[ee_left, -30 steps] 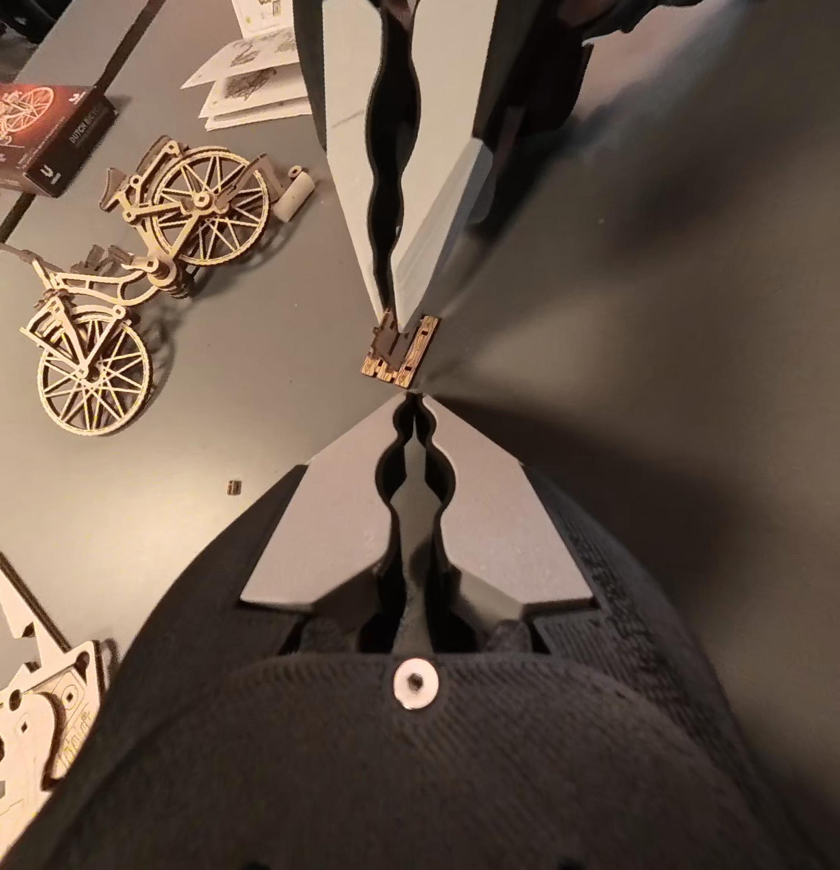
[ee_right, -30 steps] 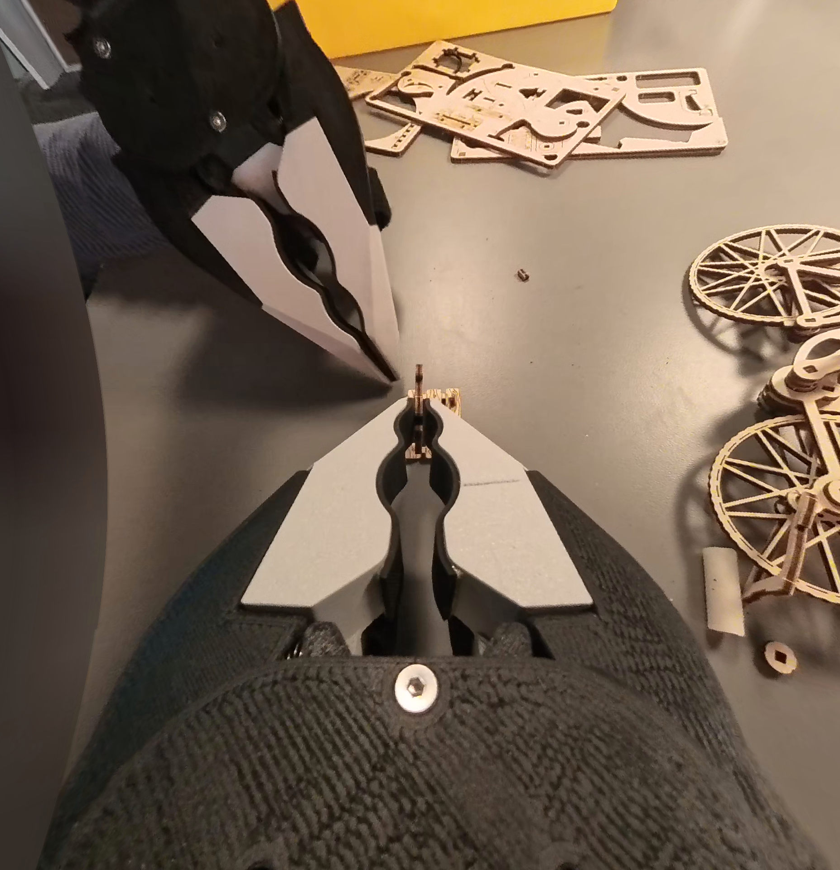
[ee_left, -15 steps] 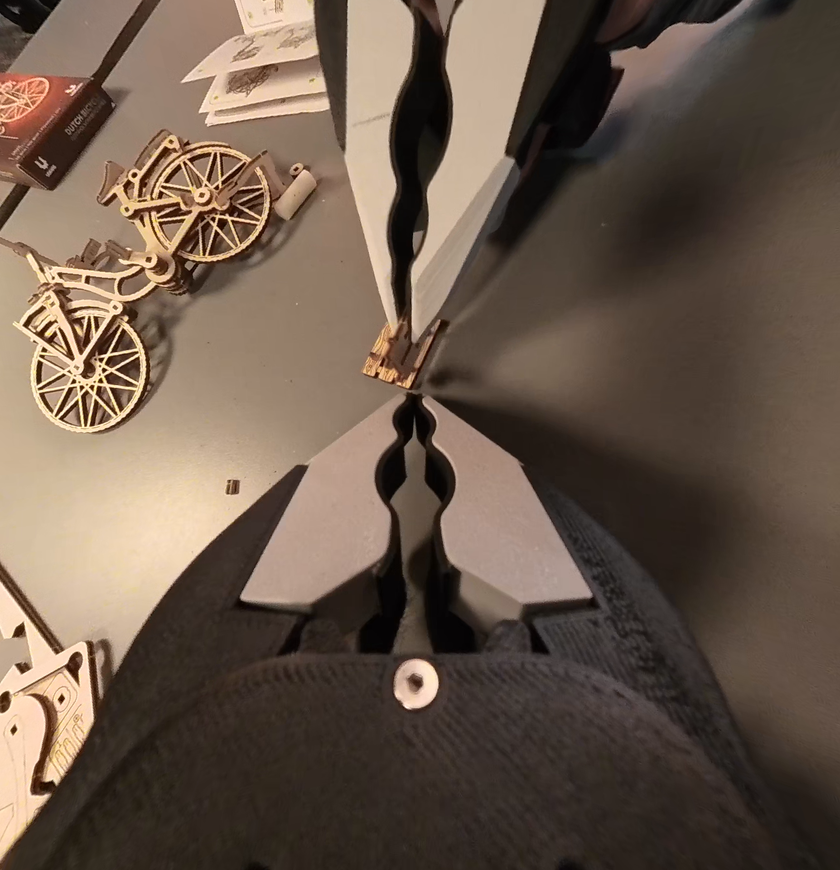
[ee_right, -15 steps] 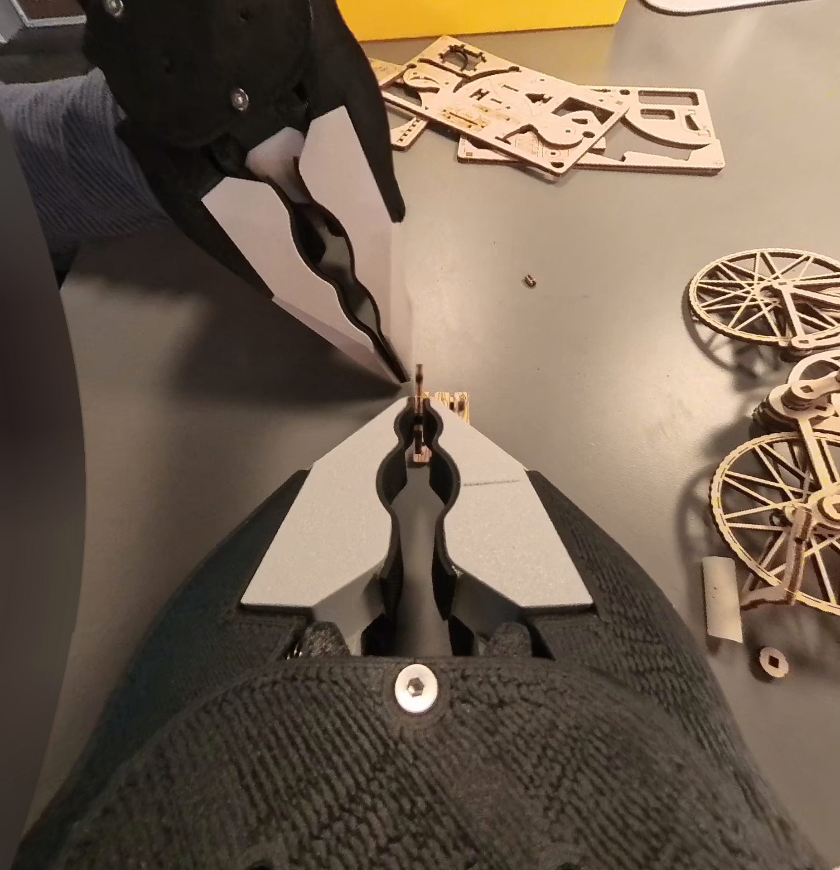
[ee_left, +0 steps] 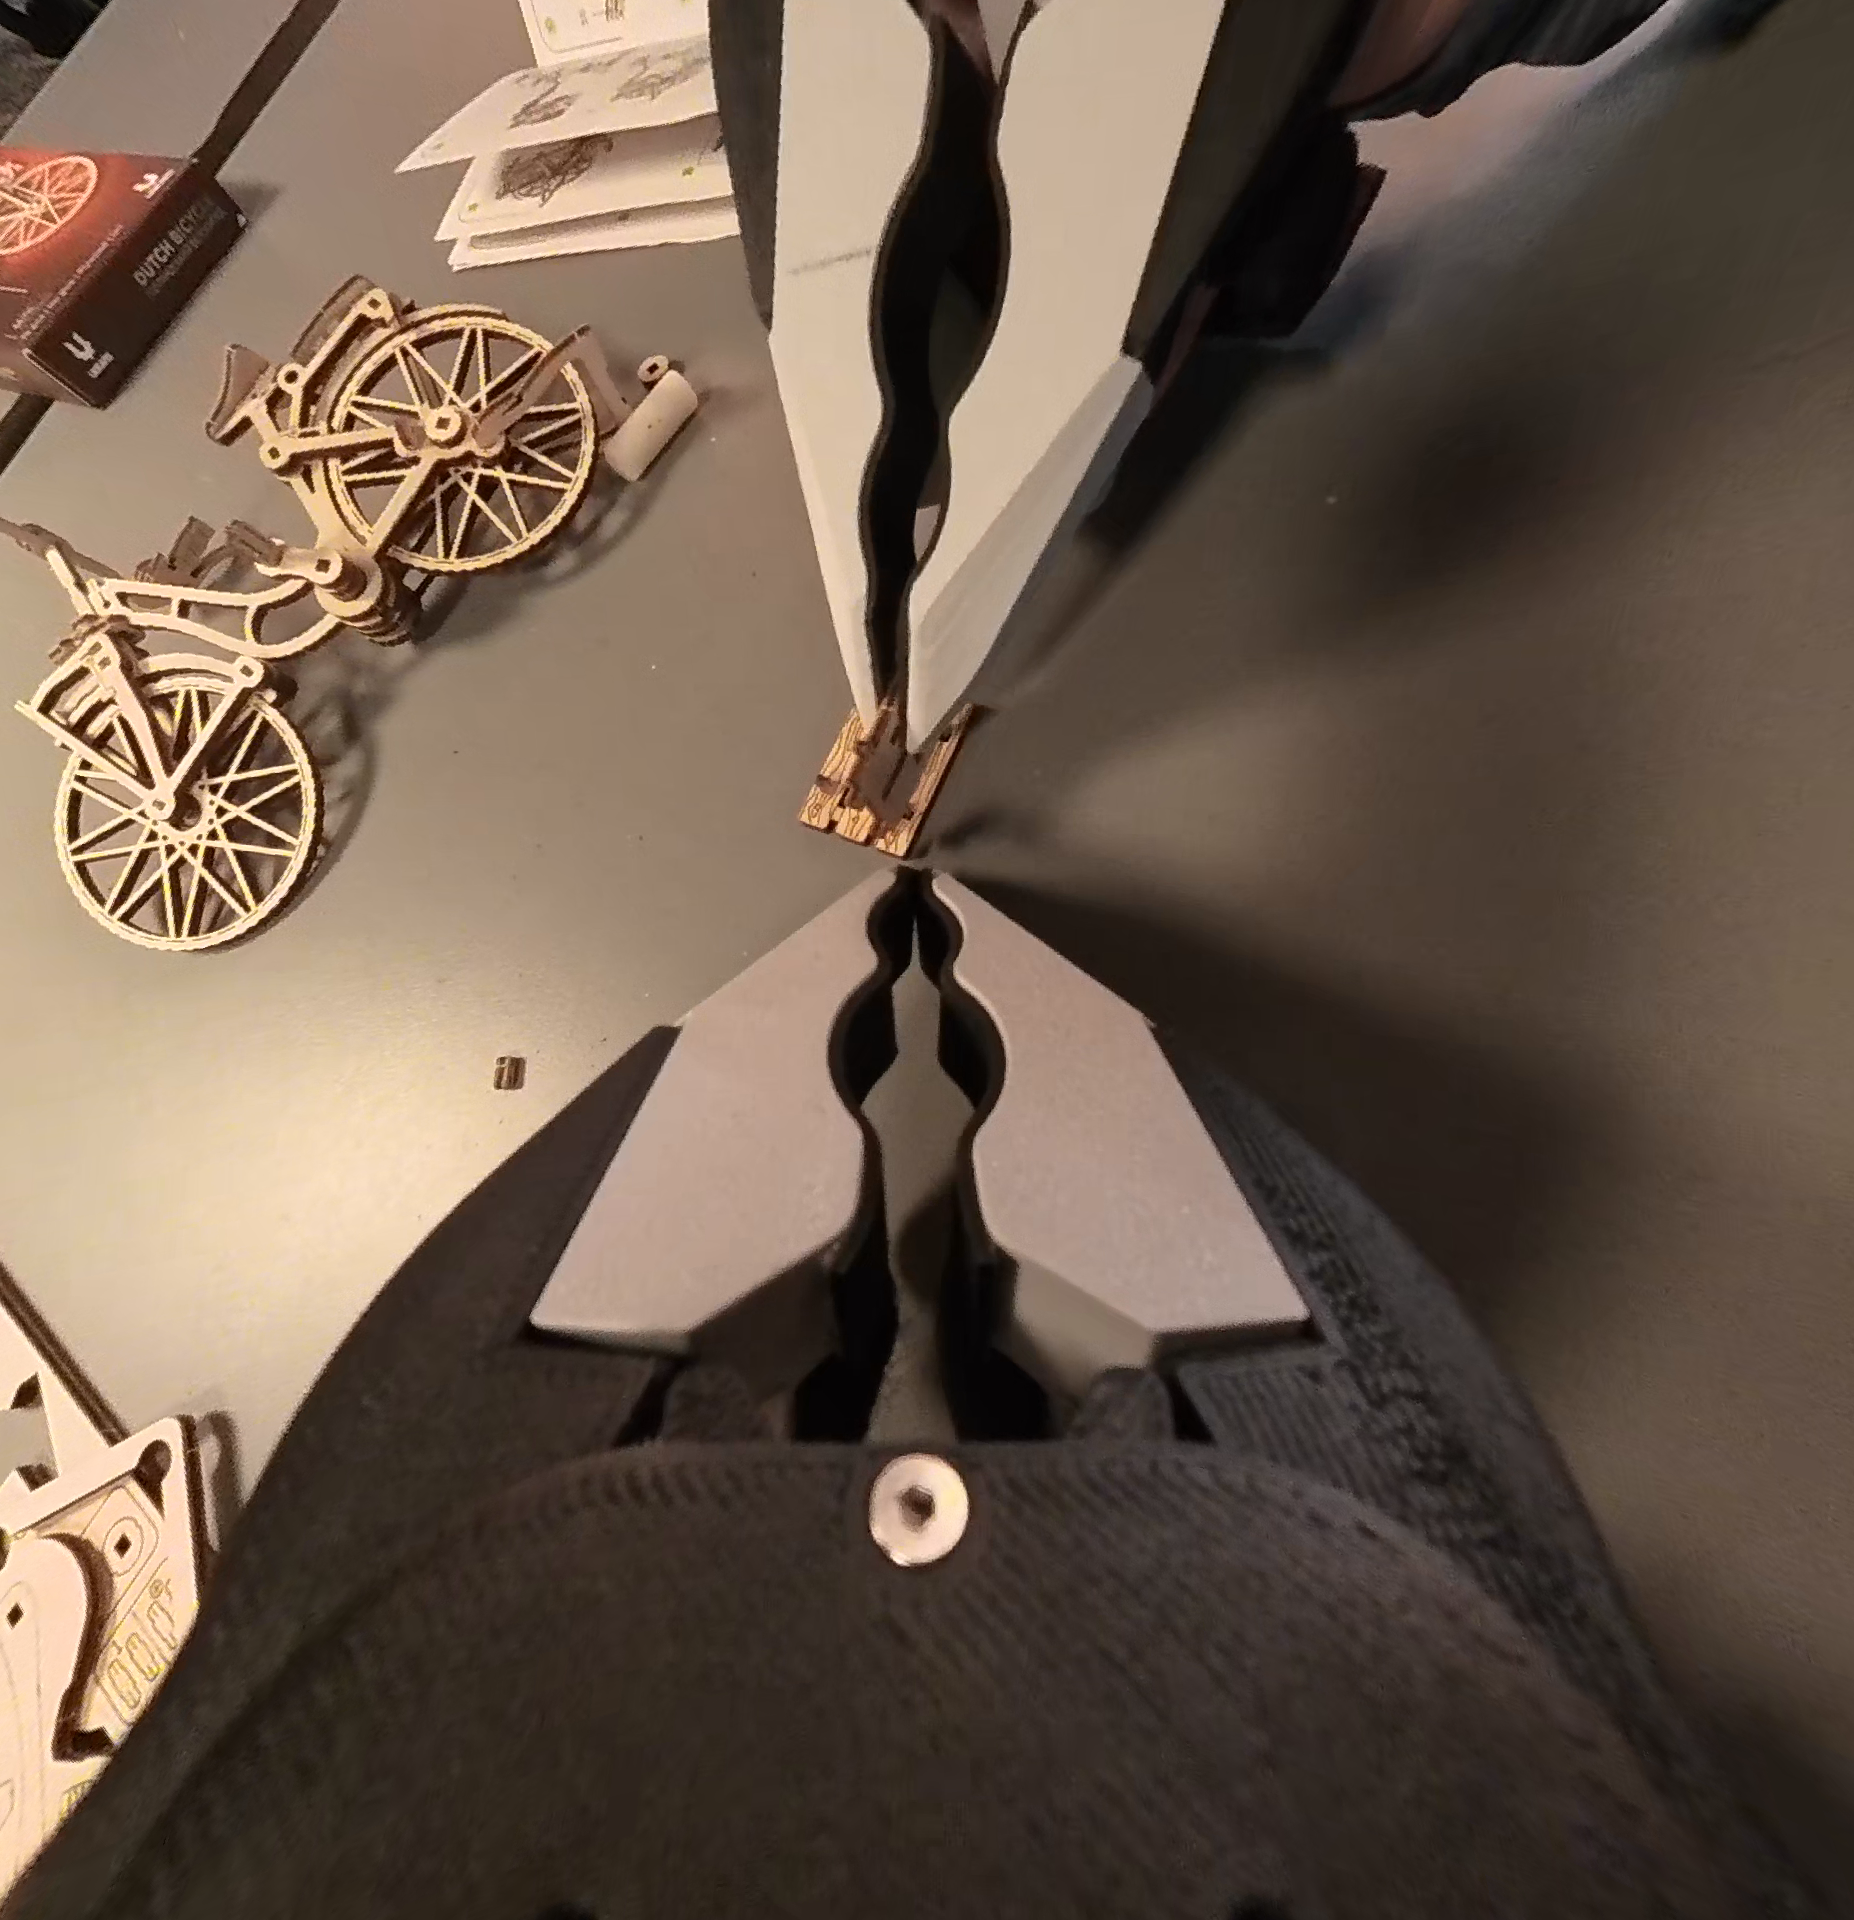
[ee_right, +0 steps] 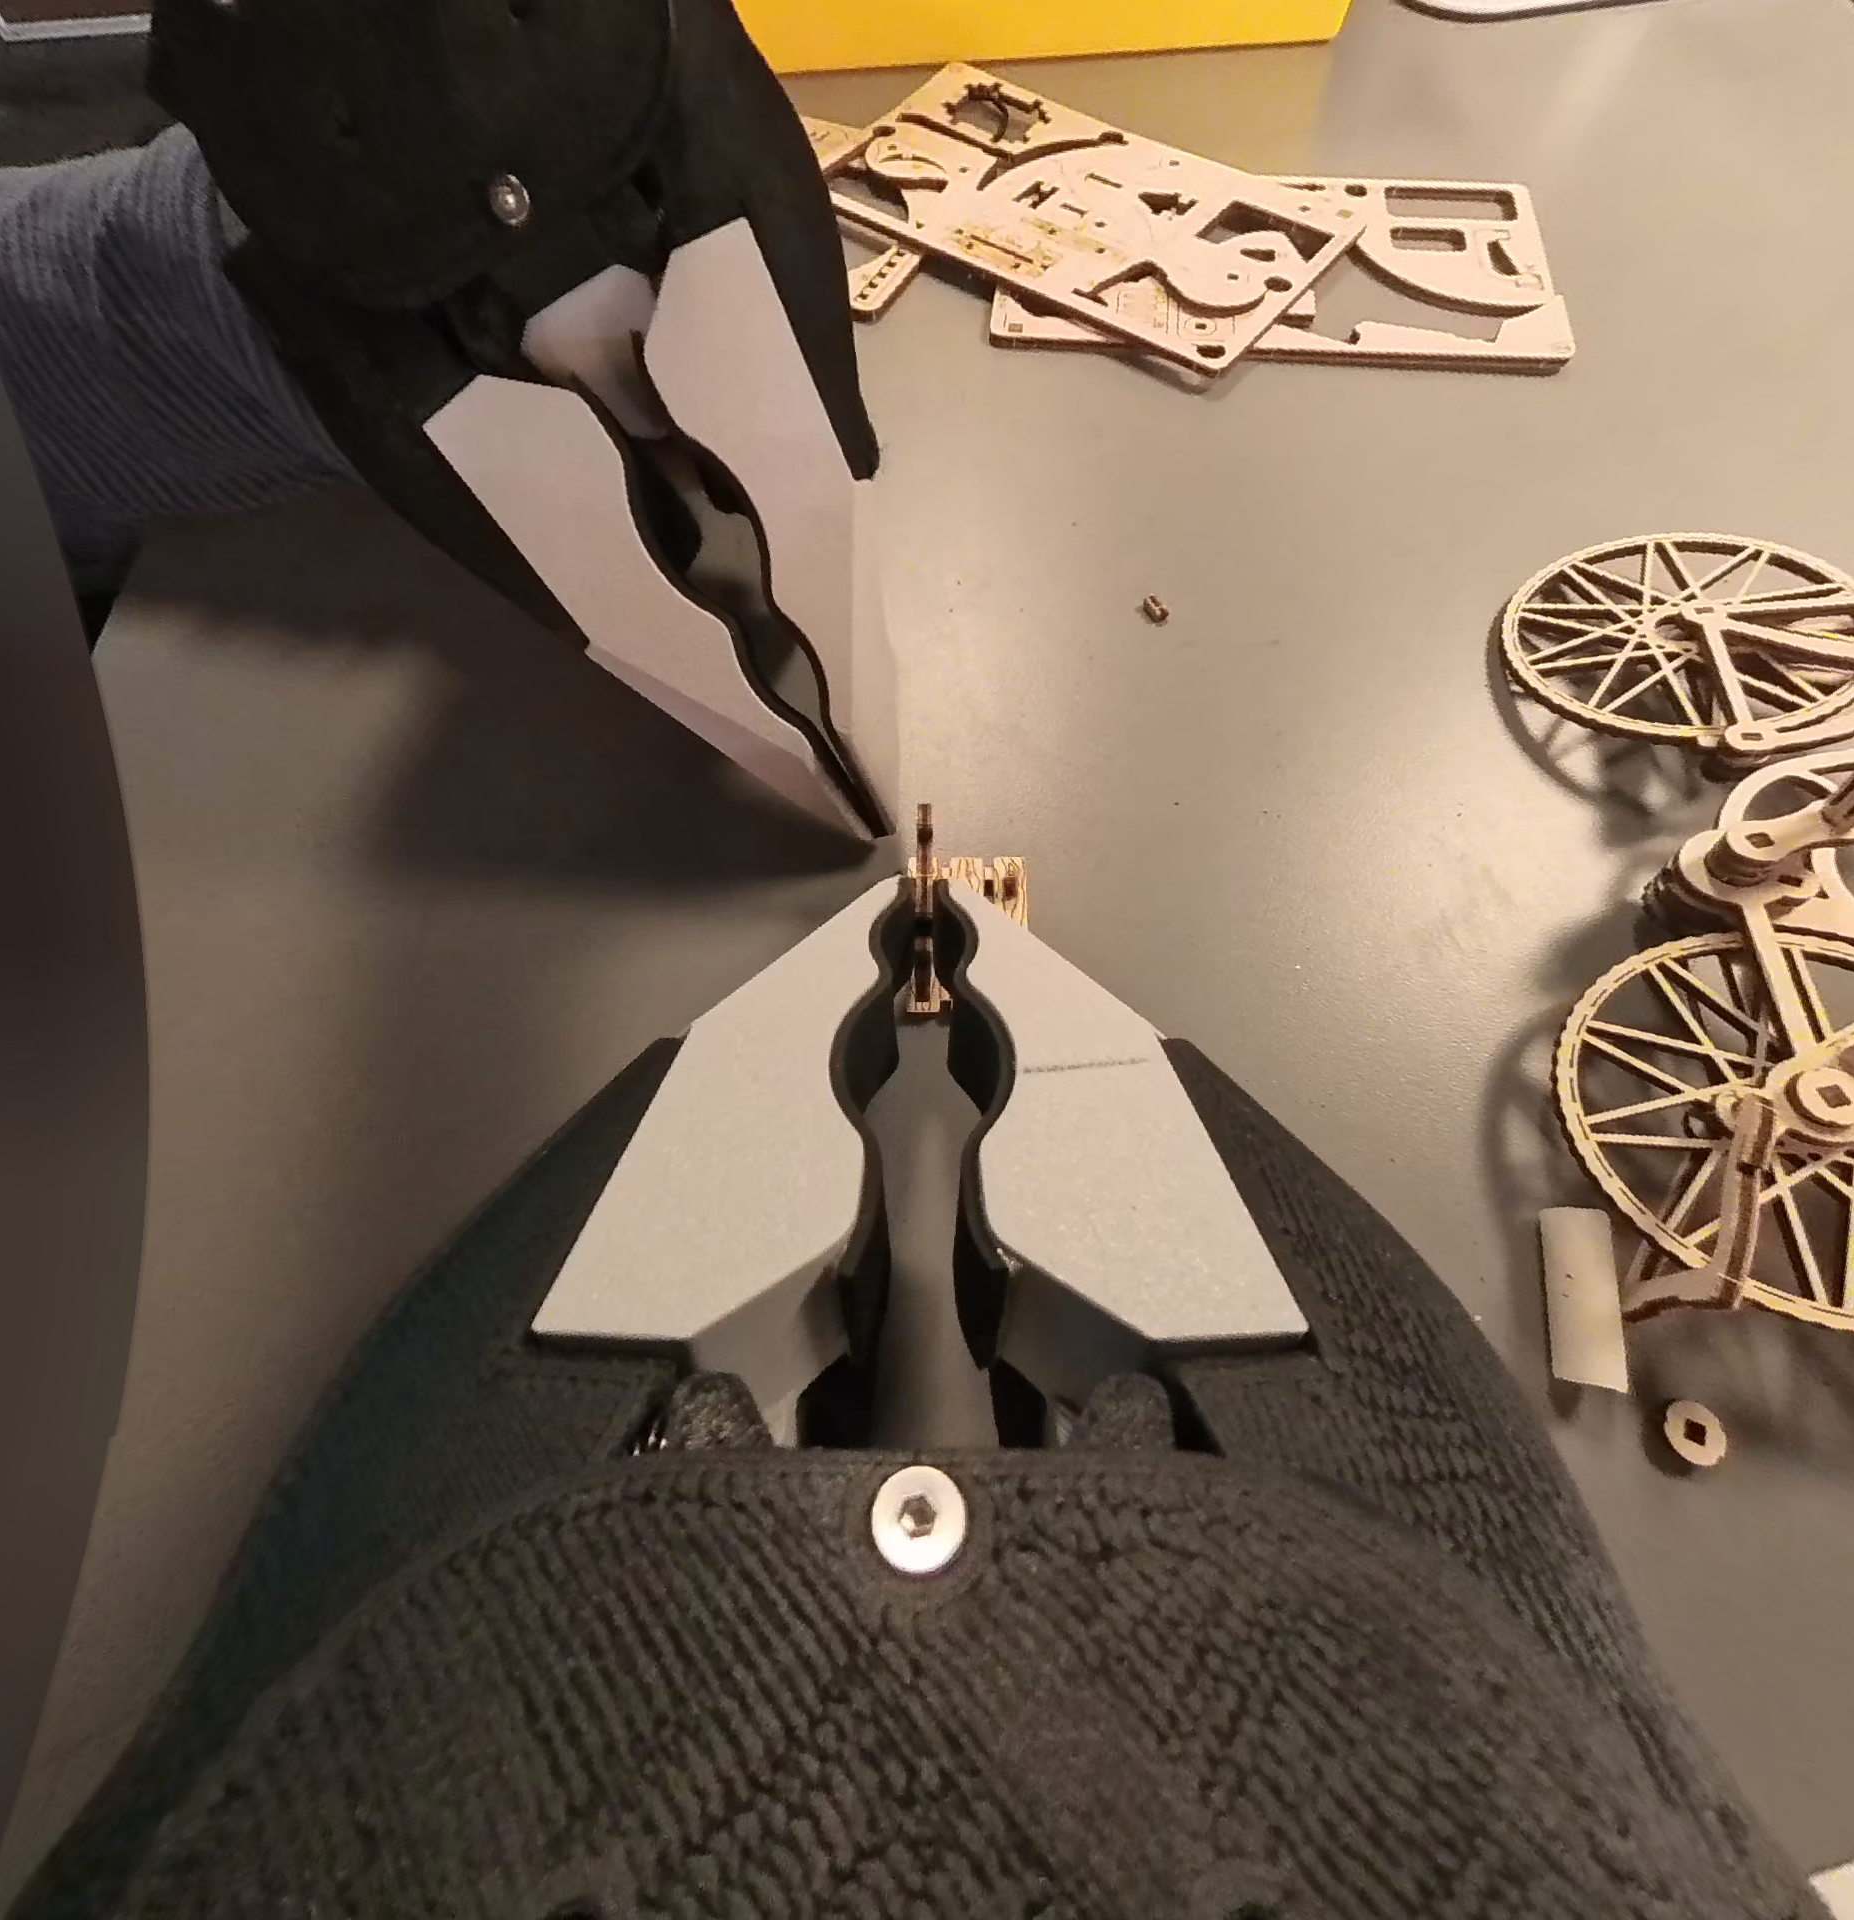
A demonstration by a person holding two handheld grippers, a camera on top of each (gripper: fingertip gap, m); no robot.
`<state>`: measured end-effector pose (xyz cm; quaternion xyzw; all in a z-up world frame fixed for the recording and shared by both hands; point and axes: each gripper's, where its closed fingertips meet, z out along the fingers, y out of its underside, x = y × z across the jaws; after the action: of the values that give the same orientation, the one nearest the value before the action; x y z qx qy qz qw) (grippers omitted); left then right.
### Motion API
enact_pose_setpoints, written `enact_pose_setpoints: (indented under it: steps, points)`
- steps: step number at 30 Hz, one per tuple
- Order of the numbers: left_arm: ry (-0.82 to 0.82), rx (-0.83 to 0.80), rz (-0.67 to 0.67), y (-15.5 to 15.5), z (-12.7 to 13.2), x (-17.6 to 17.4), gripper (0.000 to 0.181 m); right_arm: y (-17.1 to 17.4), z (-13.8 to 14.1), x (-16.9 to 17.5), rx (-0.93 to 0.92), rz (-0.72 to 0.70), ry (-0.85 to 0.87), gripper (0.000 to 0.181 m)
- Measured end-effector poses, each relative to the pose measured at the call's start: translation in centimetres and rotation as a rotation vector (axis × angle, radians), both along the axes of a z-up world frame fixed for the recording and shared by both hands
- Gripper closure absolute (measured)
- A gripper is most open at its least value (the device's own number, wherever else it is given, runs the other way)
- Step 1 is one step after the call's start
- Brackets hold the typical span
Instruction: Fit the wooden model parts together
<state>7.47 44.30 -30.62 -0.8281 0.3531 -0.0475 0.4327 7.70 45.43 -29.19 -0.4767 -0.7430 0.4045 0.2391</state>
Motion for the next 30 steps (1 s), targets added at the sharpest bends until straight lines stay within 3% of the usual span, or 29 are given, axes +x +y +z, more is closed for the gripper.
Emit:
enact_pose_setpoints:
  steps: [30]
  points:
    - [-0.013,-0.011,-0.001,-0.06,-0.01,0.06,0.181,0.16,0.07,-0.08,0.059,-0.015,0.034,0.180]
